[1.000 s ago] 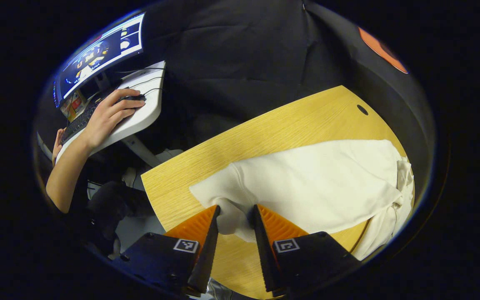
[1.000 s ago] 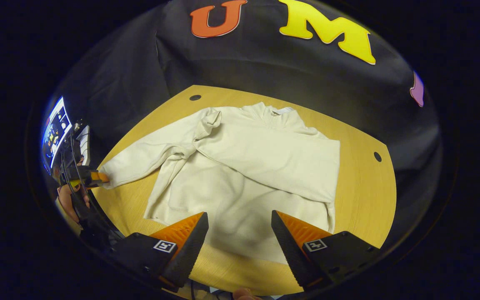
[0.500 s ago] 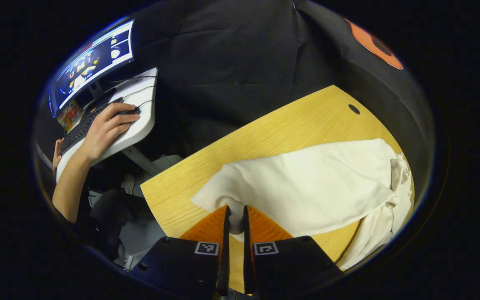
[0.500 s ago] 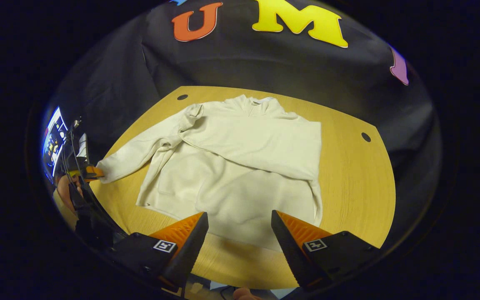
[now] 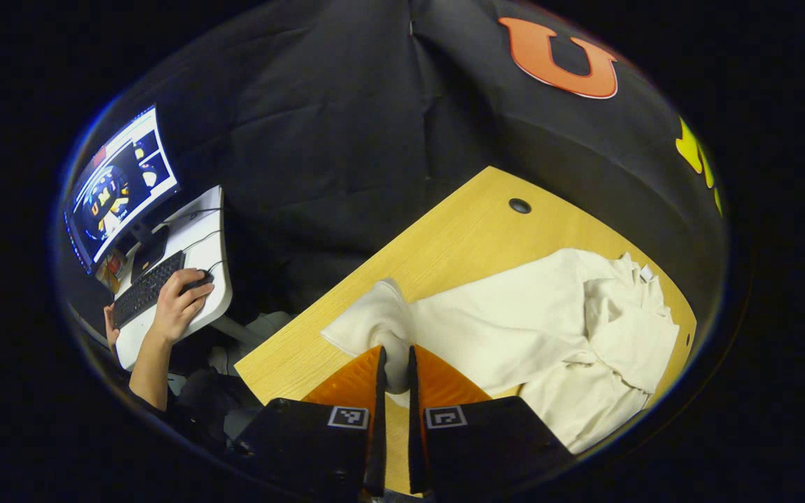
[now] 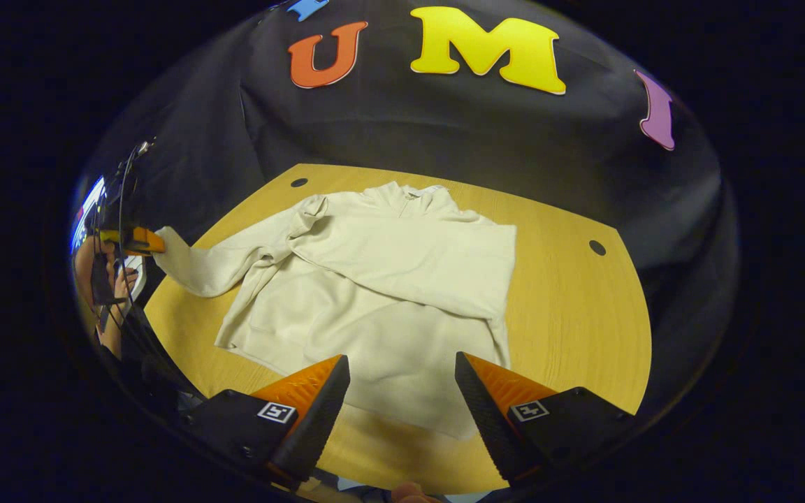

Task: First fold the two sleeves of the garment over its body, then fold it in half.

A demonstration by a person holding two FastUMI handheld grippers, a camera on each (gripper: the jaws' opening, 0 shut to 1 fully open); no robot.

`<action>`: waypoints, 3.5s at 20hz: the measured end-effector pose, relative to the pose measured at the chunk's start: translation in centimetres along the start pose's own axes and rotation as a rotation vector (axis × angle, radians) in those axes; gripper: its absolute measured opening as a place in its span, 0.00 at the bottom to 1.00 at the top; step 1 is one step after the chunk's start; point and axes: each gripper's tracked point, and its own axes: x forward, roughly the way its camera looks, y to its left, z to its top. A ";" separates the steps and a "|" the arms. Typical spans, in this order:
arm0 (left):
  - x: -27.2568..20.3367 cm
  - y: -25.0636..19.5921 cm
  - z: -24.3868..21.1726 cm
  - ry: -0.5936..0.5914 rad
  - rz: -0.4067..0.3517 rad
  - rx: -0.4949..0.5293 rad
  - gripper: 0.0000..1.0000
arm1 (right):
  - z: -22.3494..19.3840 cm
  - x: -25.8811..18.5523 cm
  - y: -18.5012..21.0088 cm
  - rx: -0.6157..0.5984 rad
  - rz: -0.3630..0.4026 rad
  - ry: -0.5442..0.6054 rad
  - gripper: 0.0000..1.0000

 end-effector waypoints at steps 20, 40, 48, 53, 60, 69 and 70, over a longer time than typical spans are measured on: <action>-6.4 -38.1 -2.1 -0.014 -0.325 0.407 0.16 | -4.8 -1.8 -17.2 0.287 -0.170 0.057 0.95; -11.7 -56.9 -8.2 0.068 -0.538 0.529 0.64 | -11.4 -3.0 -21.6 0.331 -0.196 0.153 0.95; -12.2 -49.7 -6.2 0.047 -0.564 0.487 0.93 | -9.5 -2.1 -17.3 0.318 -0.177 0.131 0.95; -11.6 -40.1 -6.8 0.053 -0.494 0.504 0.97 | -9.0 -1.1 -12.6 0.278 -0.129 0.140 0.95; -8.9 -25.4 -8.9 0.082 -0.328 0.531 0.96 | -9.9 0.7 -9.3 0.230 -0.150 0.190 0.95; -9.4 -16.0 -8.7 0.130 -0.229 0.507 0.96 | -12.5 2.2 -9.1 0.233 -0.236 0.283 0.95; -9.5 -15.6 -8.7 0.148 -0.229 0.497 0.96 | -12.7 2.3 -9.0 0.232 -0.234 0.290 0.95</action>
